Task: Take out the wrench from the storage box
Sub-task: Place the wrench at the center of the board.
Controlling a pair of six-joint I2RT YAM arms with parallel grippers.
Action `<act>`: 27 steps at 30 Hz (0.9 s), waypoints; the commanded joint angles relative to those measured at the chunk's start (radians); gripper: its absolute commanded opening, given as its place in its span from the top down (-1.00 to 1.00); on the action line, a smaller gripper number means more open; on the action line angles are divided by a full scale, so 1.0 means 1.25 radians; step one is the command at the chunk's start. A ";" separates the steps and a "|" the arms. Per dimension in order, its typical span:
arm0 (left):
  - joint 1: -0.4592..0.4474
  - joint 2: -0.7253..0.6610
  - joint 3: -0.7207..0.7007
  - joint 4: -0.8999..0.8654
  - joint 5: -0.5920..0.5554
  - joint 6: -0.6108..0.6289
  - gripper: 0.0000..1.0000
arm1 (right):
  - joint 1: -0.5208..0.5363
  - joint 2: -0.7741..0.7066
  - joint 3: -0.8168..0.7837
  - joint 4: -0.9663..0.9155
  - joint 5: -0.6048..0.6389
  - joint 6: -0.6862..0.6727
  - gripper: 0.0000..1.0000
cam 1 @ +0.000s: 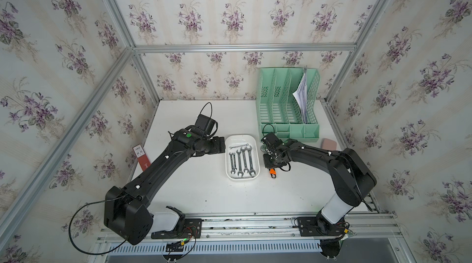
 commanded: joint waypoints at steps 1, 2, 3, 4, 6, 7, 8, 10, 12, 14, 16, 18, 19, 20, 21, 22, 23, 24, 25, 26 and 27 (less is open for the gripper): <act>0.001 0.007 0.010 -0.008 0.013 -0.009 -0.79 | 0.000 0.005 -0.002 0.021 0.001 0.011 1.00; 0.000 0.009 0.013 -0.010 0.016 -0.012 -0.79 | 0.000 0.006 -0.003 0.022 0.002 0.013 1.00; 0.000 0.012 0.013 -0.011 0.018 -0.012 -0.79 | 0.000 0.006 -0.003 0.024 0.003 0.015 1.00; 0.000 0.015 0.014 -0.013 0.020 -0.014 -0.79 | 0.000 0.005 -0.004 0.024 0.003 0.017 1.00; -0.002 0.022 0.017 -0.015 0.026 -0.017 -0.79 | 0.000 0.002 -0.005 0.025 0.004 0.019 0.99; -0.004 0.028 0.020 -0.016 0.029 -0.017 -0.79 | 0.000 0.001 -0.005 0.024 0.004 0.020 0.85; -0.004 0.036 0.024 -0.016 0.031 -0.017 -0.79 | 0.000 0.000 -0.006 0.024 0.003 0.020 0.76; -0.011 0.053 0.038 -0.023 0.030 -0.018 -0.79 | 0.000 -0.004 -0.007 0.024 0.002 0.020 0.55; -0.025 0.089 0.059 -0.035 0.011 -0.022 -0.78 | 0.000 -0.008 -0.009 0.024 -0.001 0.020 0.45; -0.039 0.112 0.082 -0.045 0.003 -0.029 -0.76 | 0.000 -0.014 -0.014 0.027 -0.004 0.021 0.43; -0.051 0.125 0.100 -0.048 -0.006 -0.036 -0.74 | 0.000 -0.017 -0.017 0.027 -0.008 0.021 0.40; -0.063 0.138 0.119 -0.049 -0.014 -0.039 -0.73 | 0.000 -0.019 -0.018 0.025 -0.008 0.022 0.38; -0.067 0.142 0.126 -0.051 -0.015 -0.042 -0.73 | 0.001 -0.020 -0.019 0.026 -0.010 0.024 0.36; -0.070 0.147 0.135 -0.054 -0.016 -0.045 -0.73 | 0.001 -0.021 -0.021 0.027 -0.011 0.025 0.34; -0.071 0.150 0.140 -0.056 -0.018 -0.046 -0.73 | 0.000 -0.021 -0.021 0.028 -0.013 0.026 0.31; -0.074 0.152 0.146 -0.059 -0.020 -0.046 -0.73 | 0.000 -0.022 -0.021 0.029 -0.017 0.026 0.26; -0.076 0.153 0.153 -0.063 -0.022 -0.046 -0.73 | 0.000 -0.022 -0.022 0.031 -0.021 0.026 0.23; -0.077 0.155 0.157 -0.067 -0.025 -0.045 -0.73 | 0.000 -0.022 -0.022 0.032 -0.024 0.026 0.17; -0.078 0.154 0.161 -0.070 -0.027 -0.046 -0.73 | 0.000 -0.022 -0.023 0.031 -0.024 0.028 0.15; -0.080 0.153 0.166 -0.072 -0.028 -0.046 -0.73 | 0.000 -0.023 -0.021 0.030 -0.024 0.029 0.13; -0.081 0.152 0.169 -0.076 -0.031 -0.046 -0.73 | 0.001 -0.024 -0.021 0.030 -0.025 0.028 0.10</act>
